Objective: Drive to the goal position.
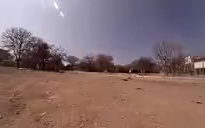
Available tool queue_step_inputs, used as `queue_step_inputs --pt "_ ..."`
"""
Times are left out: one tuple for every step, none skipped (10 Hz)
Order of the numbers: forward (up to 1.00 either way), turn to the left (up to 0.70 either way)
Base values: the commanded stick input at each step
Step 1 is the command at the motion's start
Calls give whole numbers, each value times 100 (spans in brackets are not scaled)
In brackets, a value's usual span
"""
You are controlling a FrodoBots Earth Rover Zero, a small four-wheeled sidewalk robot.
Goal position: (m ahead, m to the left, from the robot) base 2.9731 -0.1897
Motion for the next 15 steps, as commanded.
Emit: queue_step_inputs --pt "100 0" --pt "100 0" --pt "100 0" --pt "100 0" --pt "100 0" --pt "100 0" --pt "100 0" --pt "100 0" --pt "100 0" --pt "100 0" --pt "100 0" --pt "100 0" --pt "100 0" --pt "100 0" --pt "100 0"
